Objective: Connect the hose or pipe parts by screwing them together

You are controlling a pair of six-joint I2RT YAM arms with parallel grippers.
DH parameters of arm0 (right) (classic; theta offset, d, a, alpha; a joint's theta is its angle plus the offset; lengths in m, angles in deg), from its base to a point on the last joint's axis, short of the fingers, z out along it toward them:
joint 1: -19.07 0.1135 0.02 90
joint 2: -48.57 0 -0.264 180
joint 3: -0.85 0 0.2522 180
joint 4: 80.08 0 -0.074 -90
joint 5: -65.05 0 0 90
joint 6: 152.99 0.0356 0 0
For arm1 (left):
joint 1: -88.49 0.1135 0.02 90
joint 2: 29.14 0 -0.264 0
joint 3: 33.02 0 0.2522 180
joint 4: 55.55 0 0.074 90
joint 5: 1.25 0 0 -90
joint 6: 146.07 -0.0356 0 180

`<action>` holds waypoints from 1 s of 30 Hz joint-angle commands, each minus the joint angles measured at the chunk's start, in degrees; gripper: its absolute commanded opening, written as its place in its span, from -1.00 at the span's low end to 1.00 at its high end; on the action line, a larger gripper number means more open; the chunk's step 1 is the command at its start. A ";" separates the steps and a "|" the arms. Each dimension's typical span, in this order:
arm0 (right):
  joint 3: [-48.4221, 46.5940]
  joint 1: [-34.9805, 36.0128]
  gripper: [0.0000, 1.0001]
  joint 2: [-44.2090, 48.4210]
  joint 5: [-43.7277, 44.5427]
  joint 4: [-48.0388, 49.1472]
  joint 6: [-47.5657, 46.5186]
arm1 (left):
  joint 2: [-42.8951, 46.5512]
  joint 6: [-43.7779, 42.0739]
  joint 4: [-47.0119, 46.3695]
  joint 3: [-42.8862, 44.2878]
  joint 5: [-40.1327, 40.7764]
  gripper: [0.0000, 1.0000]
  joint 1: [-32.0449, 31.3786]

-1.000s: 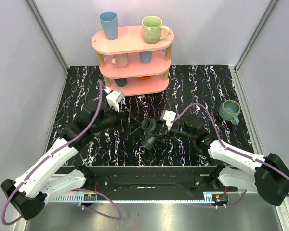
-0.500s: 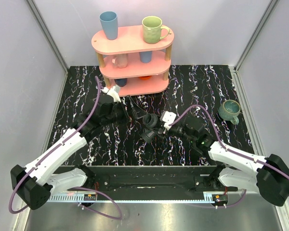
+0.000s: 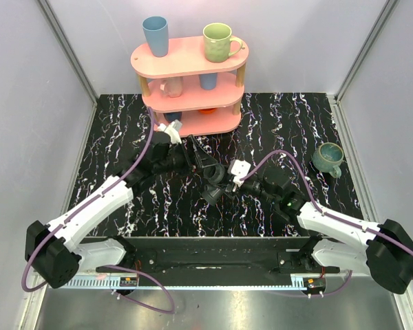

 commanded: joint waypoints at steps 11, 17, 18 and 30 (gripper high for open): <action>-3.20 0.54 -1.00 -0.87 -1.14 0.38 1.41 | -2.14 -11.74 -2.87 -0.91 -4.25 -0.17 -2.11; -4.51 0.63 -1.00 -0.96 -2.72 -1.28 2.55 | -1.26 -25.90 -4.09 -2.74 -10.82 -0.40 -2.91; -4.78 0.72 -1.00 -1.13 -3.08 -1.46 2.90 | -0.82 -28.87 -5.84 -3.36 -11.97 -0.41 -2.91; -5.66 0.54 -1.00 -1.83 -15.82 -3.49 5.63 | 5.07 -66.66 -7.70 -7.41 -30.79 -0.25 -3.17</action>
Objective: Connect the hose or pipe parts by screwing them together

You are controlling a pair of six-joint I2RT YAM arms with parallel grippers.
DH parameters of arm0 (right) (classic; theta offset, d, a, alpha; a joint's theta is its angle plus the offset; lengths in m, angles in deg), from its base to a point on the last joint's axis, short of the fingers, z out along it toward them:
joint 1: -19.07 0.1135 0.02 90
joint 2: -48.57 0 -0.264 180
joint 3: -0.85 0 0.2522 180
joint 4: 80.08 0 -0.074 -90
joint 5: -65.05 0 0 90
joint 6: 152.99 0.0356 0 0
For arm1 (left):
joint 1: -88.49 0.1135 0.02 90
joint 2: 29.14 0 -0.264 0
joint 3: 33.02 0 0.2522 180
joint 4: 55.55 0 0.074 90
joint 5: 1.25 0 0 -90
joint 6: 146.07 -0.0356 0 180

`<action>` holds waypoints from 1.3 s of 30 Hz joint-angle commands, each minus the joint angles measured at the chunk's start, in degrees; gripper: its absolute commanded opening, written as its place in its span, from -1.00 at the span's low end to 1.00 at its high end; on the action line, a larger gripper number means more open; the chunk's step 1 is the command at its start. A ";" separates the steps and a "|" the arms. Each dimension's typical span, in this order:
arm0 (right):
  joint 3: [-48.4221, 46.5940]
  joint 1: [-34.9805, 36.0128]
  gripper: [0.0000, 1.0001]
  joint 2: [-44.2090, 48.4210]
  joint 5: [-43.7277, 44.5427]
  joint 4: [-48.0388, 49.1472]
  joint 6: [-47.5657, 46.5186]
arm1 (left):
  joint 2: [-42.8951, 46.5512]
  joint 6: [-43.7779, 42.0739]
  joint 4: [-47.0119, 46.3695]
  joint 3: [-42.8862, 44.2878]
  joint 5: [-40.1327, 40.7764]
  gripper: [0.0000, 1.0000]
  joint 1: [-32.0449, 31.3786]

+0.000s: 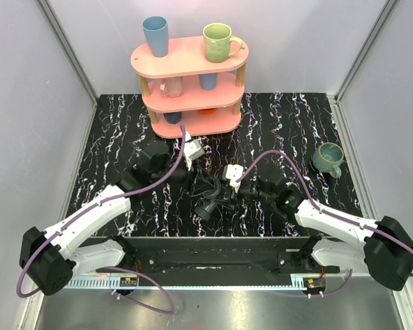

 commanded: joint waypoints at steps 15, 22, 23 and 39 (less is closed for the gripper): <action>-2.24 0.21 -1.00 -0.04 -2.31 3.77 1.78 | 8.81 -14.15 -1.97 2.60 1.05 0.98 -0.85; -0.23 0.21 -1.00 -0.04 6.91 8.67 -0.77 | 3.12 16.63 17.68 14.28 24.80 0.98 -0.42; -0.05 0.30 -1.00 -0.04 7.62 9.47 -0.86 | 2.32 23.79 21.27 14.72 25.51 0.98 -0.41; -1.71 0.30 -1.00 -0.22 12.90 7.81 -4.64 | -1.28 63.42 25.18 13.76 25.00 0.90 0.38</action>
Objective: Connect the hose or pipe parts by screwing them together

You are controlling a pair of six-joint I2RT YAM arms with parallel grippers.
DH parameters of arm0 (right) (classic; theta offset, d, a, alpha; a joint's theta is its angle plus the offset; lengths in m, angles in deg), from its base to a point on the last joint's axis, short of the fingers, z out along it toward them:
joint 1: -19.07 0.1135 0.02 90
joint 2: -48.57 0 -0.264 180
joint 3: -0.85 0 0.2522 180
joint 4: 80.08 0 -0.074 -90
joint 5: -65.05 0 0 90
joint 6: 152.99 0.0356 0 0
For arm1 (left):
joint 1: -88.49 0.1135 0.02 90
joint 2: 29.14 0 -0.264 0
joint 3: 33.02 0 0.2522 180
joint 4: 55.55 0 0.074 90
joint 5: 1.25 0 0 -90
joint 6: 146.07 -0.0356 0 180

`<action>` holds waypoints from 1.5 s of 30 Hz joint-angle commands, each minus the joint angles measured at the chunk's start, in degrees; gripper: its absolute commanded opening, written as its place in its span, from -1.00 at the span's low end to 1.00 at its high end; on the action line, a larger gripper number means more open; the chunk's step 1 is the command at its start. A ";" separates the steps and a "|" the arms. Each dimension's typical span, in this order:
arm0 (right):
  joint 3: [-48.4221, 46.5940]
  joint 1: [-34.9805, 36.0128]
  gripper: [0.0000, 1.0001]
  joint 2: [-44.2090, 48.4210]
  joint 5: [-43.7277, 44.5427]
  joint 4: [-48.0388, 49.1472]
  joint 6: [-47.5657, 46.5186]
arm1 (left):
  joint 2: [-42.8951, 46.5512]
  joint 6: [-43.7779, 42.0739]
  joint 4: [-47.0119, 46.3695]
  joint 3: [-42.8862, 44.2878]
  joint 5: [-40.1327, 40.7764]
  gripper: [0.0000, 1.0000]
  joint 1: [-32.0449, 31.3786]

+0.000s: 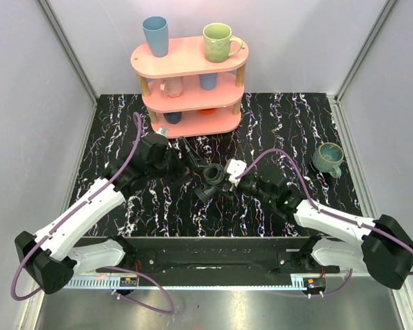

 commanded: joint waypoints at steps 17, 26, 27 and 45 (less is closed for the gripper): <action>-2.13 1.53 -1.00 0.08 3.05 -0.77 -3.00 | -11.26 4.46 -0.67 6.73 -2.03 0.80 -1.77; -2.39 1.62 -1.00 -0.53 3.14 -0.15 -3.00 | -12.40 4.63 -1.11 6.12 -1.68 0.75 -3.00; -2.39 1.62 -1.00 -0.53 3.14 -0.15 -3.00 | -12.49 4.81 -1.11 5.94 -1.59 0.66 -3.27; -11.87 1.27 -1.00 -1.23 -13.98 -14.30 -0.28 | -6.35 -38.23 -23.24 -6.09 -11.56 -1.00 -5.82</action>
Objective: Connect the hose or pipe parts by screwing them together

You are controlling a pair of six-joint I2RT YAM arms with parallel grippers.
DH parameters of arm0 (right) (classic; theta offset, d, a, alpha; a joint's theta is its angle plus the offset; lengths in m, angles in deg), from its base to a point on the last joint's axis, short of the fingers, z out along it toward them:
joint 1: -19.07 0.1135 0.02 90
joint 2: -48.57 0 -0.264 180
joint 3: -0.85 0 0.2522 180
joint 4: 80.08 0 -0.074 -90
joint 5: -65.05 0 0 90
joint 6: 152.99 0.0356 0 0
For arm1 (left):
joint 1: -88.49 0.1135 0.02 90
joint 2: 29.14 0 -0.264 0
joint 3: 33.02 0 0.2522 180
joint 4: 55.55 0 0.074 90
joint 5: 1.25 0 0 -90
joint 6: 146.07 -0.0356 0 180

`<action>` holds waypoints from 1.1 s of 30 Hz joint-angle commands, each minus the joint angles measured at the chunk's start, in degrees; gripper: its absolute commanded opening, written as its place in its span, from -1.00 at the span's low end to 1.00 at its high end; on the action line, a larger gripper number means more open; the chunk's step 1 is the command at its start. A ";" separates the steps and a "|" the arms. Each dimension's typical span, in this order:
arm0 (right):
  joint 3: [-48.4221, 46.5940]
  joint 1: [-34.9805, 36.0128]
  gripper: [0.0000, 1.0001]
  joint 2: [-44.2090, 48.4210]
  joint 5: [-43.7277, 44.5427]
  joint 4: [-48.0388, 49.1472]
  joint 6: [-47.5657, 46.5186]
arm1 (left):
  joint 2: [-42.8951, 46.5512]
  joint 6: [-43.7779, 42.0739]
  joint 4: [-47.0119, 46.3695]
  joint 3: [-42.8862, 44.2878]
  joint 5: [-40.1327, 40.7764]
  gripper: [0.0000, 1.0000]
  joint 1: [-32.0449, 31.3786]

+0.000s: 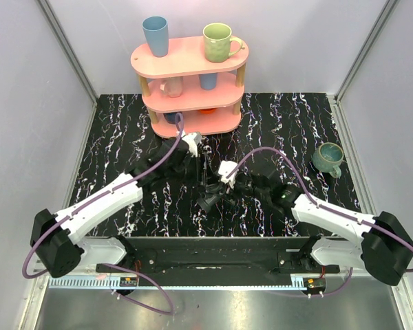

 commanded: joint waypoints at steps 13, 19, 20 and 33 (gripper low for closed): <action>-5.54 -3.64 -1.00 6.33 -18.28 -2.81 3.33 | 2.82 -42.33 -6.89 -4.01 -25.09 -1.00 2.34; -5.98 -3.74 -1.00 4.59 -25.15 -2.90 5.00 | 0.63 -53.18 -7.68 -3.59 -36.71 -0.63 2.79; -5.81 -3.82 -1.00 4.32 -25.06 -2.64 5.18 | 0.01 -52.57 -7.59 -2.80 -34.88 -0.26 2.79; -2.82 -3.74 -1.00 5.11 -16.46 1.23 4.39 | -0.26 -26.49 -1.18 6.53 -26.52 0.98 9.20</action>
